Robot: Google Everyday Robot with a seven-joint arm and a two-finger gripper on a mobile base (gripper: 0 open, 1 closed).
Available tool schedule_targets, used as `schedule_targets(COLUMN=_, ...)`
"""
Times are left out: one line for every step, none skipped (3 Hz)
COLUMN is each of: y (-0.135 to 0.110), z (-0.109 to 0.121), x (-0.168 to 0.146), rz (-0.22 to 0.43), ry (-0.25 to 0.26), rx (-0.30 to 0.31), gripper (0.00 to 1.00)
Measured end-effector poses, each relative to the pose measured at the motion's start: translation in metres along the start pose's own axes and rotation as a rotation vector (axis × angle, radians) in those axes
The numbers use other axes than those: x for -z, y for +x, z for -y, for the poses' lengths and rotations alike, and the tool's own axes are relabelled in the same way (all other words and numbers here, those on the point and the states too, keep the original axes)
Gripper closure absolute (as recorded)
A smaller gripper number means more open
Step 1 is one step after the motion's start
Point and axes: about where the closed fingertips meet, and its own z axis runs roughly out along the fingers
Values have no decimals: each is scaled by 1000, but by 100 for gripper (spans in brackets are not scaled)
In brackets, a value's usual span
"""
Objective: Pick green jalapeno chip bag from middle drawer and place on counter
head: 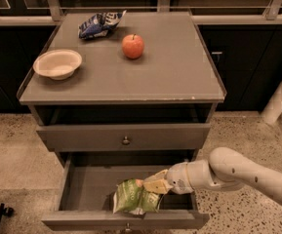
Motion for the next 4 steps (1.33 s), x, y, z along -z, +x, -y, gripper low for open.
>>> schedule_targets(y=-9, z=-8, x=11, rz=-41, ry=-41, rx=46, gripper=100)
schedule_targets(y=-33, z=-31, x=56, rz=-121, ry=-36, rx=125, gripper=100)
schedule_targets(y=-63, z=-57, x=105, rz=-191, ry=41, rx=199, gripper=100)
schedule_targets(y=-99, z=-97, x=151, rz=-238, ry=166, rx=292, gripper=100)
